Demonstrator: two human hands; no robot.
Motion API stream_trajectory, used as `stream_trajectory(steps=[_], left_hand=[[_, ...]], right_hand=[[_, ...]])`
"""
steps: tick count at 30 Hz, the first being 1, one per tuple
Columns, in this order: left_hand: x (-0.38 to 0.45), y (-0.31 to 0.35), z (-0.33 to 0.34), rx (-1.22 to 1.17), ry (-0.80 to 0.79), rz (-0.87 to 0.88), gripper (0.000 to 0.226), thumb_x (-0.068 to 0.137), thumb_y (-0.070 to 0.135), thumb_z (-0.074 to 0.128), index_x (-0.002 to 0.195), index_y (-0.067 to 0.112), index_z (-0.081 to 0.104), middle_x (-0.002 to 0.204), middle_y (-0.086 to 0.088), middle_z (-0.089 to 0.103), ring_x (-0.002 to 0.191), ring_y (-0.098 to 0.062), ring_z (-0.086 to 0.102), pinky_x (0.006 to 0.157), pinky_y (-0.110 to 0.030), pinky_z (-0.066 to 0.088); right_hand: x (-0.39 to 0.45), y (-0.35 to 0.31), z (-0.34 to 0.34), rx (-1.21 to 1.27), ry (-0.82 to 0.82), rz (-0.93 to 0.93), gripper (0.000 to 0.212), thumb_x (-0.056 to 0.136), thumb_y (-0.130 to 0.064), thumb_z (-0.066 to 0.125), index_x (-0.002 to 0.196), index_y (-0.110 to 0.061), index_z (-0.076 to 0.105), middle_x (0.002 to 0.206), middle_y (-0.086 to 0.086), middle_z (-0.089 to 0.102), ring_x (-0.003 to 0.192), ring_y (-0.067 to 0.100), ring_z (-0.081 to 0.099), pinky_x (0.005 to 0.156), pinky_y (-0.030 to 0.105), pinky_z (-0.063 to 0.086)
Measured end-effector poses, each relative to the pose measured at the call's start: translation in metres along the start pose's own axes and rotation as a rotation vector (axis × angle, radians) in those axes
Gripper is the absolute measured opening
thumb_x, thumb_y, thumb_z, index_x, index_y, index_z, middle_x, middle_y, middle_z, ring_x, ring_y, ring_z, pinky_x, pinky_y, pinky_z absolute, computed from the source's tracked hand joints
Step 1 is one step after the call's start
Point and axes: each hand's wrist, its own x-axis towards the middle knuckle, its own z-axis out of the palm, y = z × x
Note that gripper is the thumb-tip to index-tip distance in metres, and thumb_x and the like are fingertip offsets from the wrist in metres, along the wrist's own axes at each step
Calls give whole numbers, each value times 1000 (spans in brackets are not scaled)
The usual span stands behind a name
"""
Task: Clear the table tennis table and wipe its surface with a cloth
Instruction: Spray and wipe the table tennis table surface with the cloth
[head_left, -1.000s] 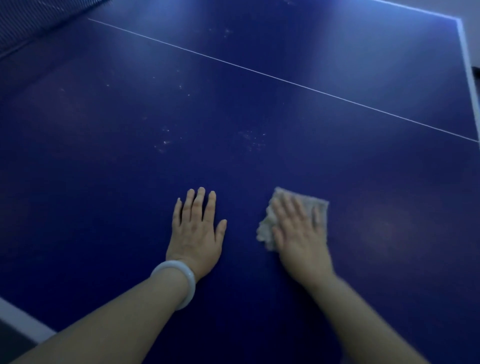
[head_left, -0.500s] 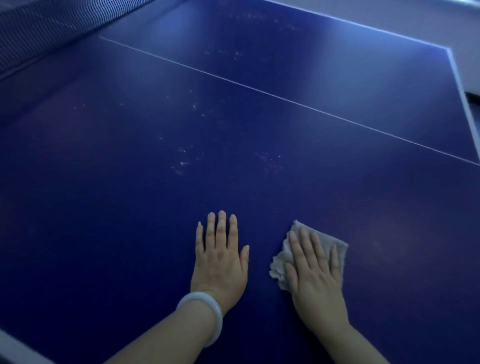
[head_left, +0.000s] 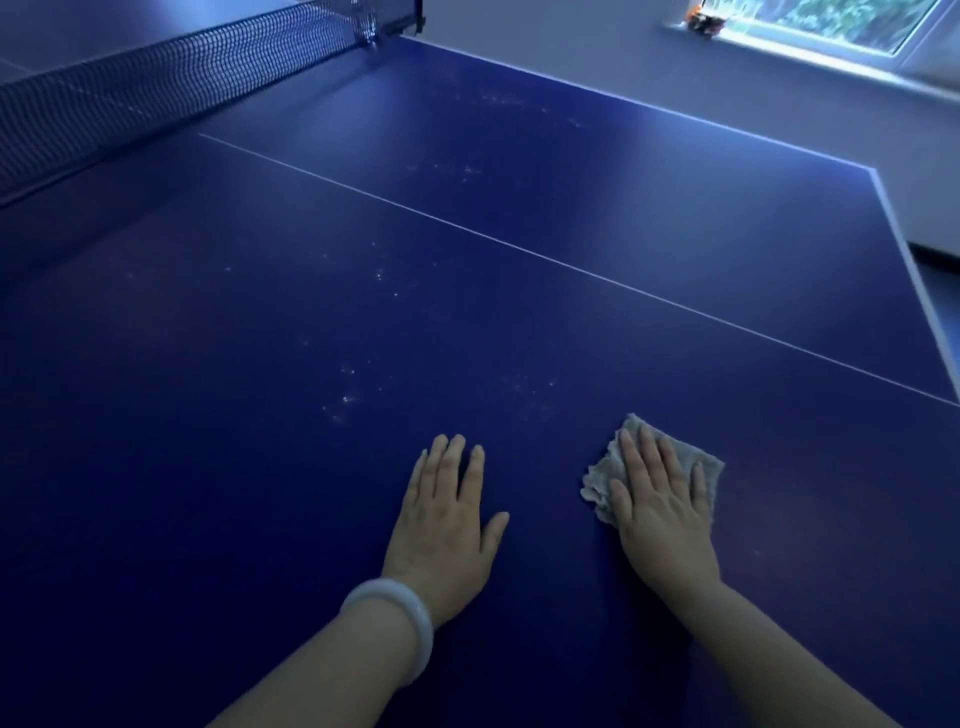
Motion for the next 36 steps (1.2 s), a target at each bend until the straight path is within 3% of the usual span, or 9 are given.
stream_trajectory(steps=[4, 7, 15, 18, 22, 26, 29, 33, 36], left_hand=[[32, -6, 1, 77, -8, -20, 76, 93, 61, 3, 154, 16, -9, 162, -8, -10, 148, -24, -17, 121, -43, -11], [33, -7, 4, 68, 6, -30, 79, 91, 61, -3, 156, 17, 2, 163, -9, 0, 150, -24, -9, 121, -44, -8], [31, -6, -1, 37, 5, -37, 70, 94, 56, 25, 147, 12, 40, 152, -12, 38, 144, -28, 30, 115, -45, 15], [32, -6, -1, 35, 10, -29, 70, 95, 56, 26, 148, 13, 39, 154, -12, 36, 145, -27, 27, 113, -45, 14], [31, -6, -2, 29, -39, -50, 74, 95, 60, 16, 154, 16, 25, 160, -9, 22, 150, -24, 11, 118, -44, 7], [33, -8, 1, 32, -17, -38, 79, 86, 67, -7, 153, 27, -13, 161, 1, -18, 139, -10, -36, 117, -37, -21], [33, -4, -5, 38, 2, -74, 78, 90, 65, 6, 156, 23, 9, 163, -3, 5, 147, -15, -13, 117, -37, -10], [31, -3, -6, 40, -10, -61, 72, 94, 60, 18, 152, 19, 29, 158, -6, 26, 148, -21, 14, 117, -39, 5], [31, -4, -4, 25, -18, -72, 74, 94, 62, 13, 154, 21, 22, 161, -3, 16, 149, -16, 0, 119, -37, -3]], right_hand=[[33, 29, -8, 44, -23, -6, 58, 96, -52, 1, 150, -39, -15, 157, -19, -21, 144, 2, -25, 117, 35, -21], [74, 61, -15, 80, -56, 177, 57, 102, -45, 15, 154, -34, -6, 162, -13, -12, 148, 7, -14, 119, 41, -13], [207, 68, -50, 308, -57, 620, 62, 100, -45, 18, 157, -24, 6, 164, -2, -6, 151, 21, -7, 119, 52, -11], [257, 31, -56, 357, -90, 516, 60, 103, -44, 20, 157, -20, 8, 164, 3, -5, 151, 25, -6, 119, 51, -7], [283, -65, -50, 379, -118, 138, 54, 102, -33, 37, 151, -11, 27, 158, 15, 18, 146, 31, 15, 118, 44, 12], [252, -155, -31, 194, -266, -226, 59, 103, -40, 25, 156, -27, 5, 164, 0, -11, 150, 25, -13, 115, 52, -14], [230, -144, -22, 87, -271, -423, 59, 103, -47, 19, 155, -32, -5, 162, -2, -17, 149, 20, -18, 114, 49, -19], [224, -46, -28, -14, -132, -263, 62, 101, -56, 17, 155, -33, -2, 163, -9, -14, 150, 21, -12, 111, 63, -15], [200, 41, -29, 13, -26, 114, 62, 98, -58, 17, 155, -37, 4, 163, -12, -9, 150, 30, -9, 112, 65, -11]])
